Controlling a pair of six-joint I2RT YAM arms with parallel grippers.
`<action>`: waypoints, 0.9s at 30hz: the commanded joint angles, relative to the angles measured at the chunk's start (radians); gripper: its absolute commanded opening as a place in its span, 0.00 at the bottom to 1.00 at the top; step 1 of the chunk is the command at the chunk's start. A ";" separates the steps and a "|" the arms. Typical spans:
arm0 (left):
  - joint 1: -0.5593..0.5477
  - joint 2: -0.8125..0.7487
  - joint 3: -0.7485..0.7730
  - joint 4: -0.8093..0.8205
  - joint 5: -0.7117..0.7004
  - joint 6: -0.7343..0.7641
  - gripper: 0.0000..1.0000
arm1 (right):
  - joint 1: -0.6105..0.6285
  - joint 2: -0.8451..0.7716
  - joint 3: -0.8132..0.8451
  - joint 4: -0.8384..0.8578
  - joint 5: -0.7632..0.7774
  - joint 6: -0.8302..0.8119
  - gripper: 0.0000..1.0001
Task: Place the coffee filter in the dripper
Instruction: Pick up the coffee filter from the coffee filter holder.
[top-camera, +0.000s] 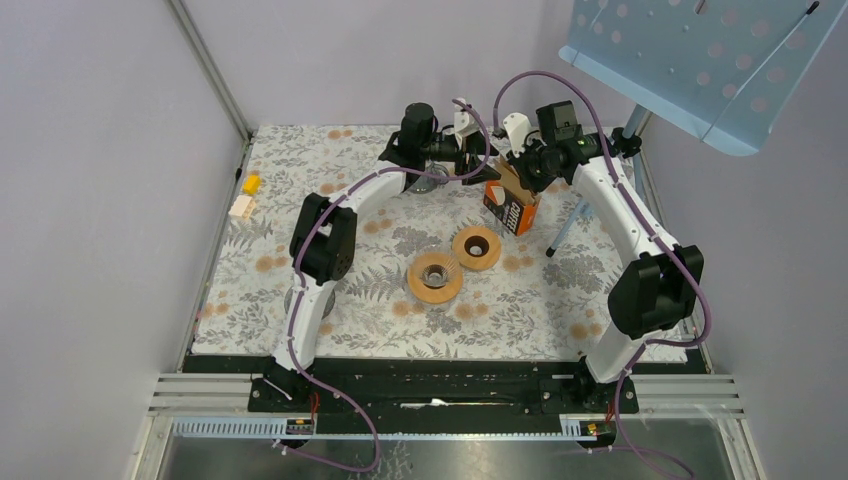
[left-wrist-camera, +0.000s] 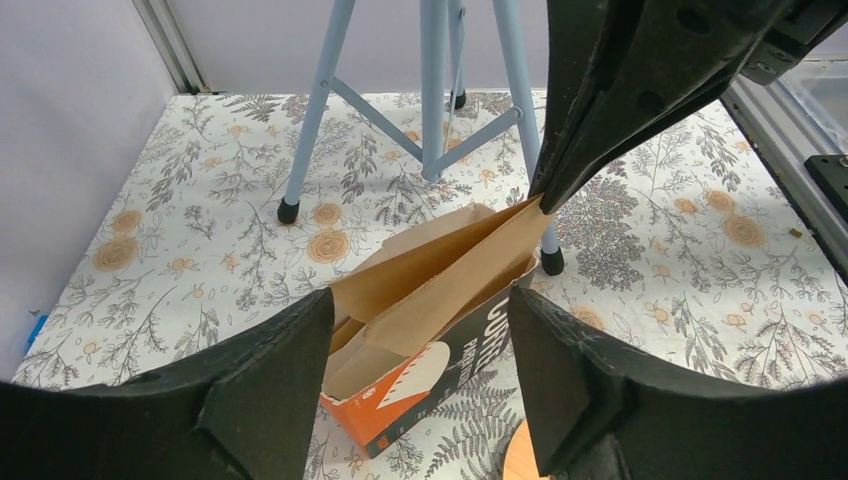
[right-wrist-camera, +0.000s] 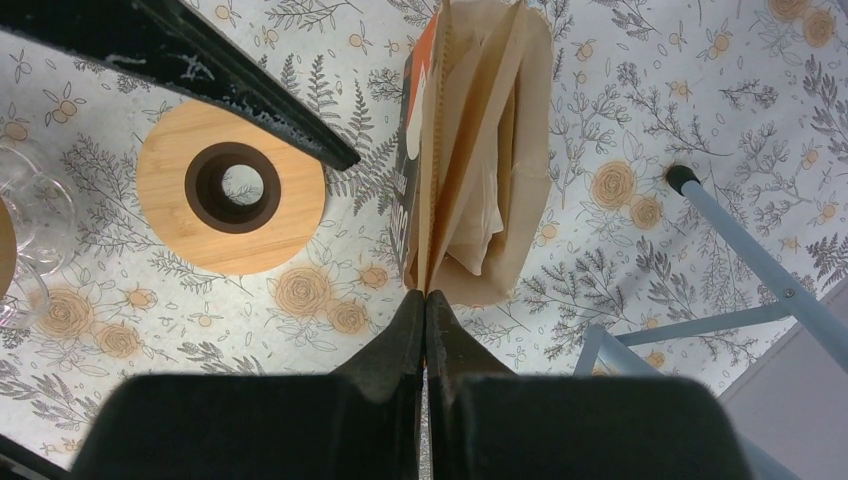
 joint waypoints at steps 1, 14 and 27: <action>-0.004 -0.003 0.038 0.019 0.029 0.053 0.67 | -0.007 0.005 0.048 -0.009 -0.013 -0.010 0.00; 0.008 -0.014 0.025 0.020 0.031 0.063 0.61 | -0.012 0.004 0.054 -0.017 0.009 -0.011 0.00; 0.012 -0.018 0.011 0.016 0.042 0.072 0.27 | -0.015 0.014 0.065 -0.023 0.005 -0.009 0.00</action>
